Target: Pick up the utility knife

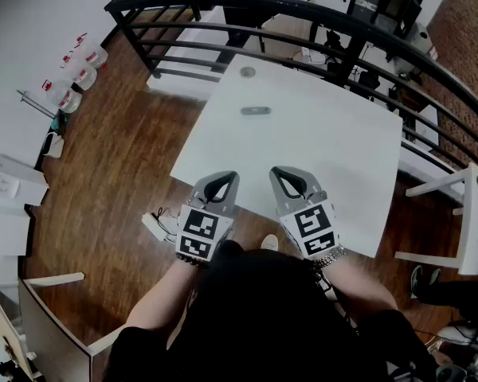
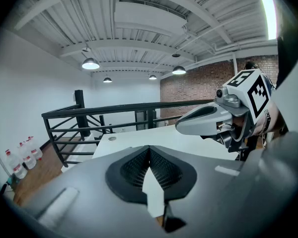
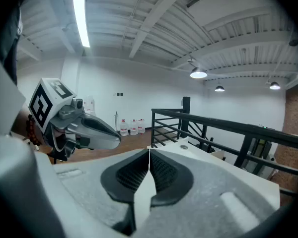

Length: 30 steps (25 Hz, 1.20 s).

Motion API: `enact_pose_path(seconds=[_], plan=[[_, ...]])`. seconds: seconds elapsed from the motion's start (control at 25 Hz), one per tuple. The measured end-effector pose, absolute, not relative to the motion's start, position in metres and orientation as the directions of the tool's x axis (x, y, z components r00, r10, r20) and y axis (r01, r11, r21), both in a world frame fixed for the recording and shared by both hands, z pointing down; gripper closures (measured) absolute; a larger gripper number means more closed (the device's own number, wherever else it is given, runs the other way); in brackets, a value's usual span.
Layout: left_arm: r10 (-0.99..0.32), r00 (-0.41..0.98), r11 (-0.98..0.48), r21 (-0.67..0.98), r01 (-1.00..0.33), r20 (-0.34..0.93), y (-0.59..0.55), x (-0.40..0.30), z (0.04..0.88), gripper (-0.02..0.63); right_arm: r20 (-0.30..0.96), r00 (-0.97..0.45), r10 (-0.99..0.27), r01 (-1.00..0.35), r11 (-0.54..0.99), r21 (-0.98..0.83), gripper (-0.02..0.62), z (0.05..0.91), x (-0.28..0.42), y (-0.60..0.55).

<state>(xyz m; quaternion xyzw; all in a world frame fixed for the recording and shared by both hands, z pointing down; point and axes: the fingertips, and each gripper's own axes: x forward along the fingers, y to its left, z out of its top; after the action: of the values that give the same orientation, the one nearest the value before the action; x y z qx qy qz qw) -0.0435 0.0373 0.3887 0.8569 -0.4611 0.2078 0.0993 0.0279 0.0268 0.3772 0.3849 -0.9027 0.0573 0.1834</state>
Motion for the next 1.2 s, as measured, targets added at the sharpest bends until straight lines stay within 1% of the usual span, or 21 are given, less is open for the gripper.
enact_pose_path(seconds=[0.08, 0.36, 0.64, 0.8, 0.88, 1.04, 1.2], plan=[[-0.746, 0.490, -0.556, -0.016, -0.831, 0.451, 0.029, -0.045, 0.394, 0.589, 0.388, -0.642, -0.661, -0.703, 0.710, 0.046, 0.600, 0.380, 0.023, 0.015], [-0.720, 0.518, -0.581, 0.007, -0.814, 0.461, -0.021, -0.049, 0.414, 0.589, 0.450, -0.630, -0.633, -0.685, 0.726, 0.061, 0.563, 0.408, 0.008, -0.051], [-0.676, 0.567, -0.618, 0.057, -0.784, 0.471, -0.068, -0.080, 0.445, 0.589, 0.551, -0.595, -0.584, -0.676, 0.736, 0.050, 0.471, 0.464, -0.024, -0.097], [-0.609, 0.598, -0.645, 0.114, -0.756, 0.521, -0.117, -0.075, 0.467, 0.589, 0.632, -0.574, -0.521, -0.652, 0.757, 0.032, 0.389, 0.503, -0.027, -0.155], [-0.579, 0.606, -0.652, 0.137, -0.746, 0.546, -0.135, -0.078, 0.480, 0.589, 0.655, -0.566, -0.501, -0.634, 0.772, 0.042, 0.364, 0.520, -0.031, -0.182], [-0.542, 0.603, -0.646, 0.169, -0.744, 0.585, -0.161, -0.094, 0.505, 0.589, 0.687, -0.557, -0.466, -0.581, 0.810, 0.079, 0.345, 0.548, -0.045, -0.222], [-0.519, 0.603, -0.643, 0.187, -0.742, 0.606, -0.177, -0.101, 0.523, 0.589, 0.726, -0.565, -0.392, -0.500, 0.863, 0.077, 0.339, 0.582, -0.058, -0.245]])
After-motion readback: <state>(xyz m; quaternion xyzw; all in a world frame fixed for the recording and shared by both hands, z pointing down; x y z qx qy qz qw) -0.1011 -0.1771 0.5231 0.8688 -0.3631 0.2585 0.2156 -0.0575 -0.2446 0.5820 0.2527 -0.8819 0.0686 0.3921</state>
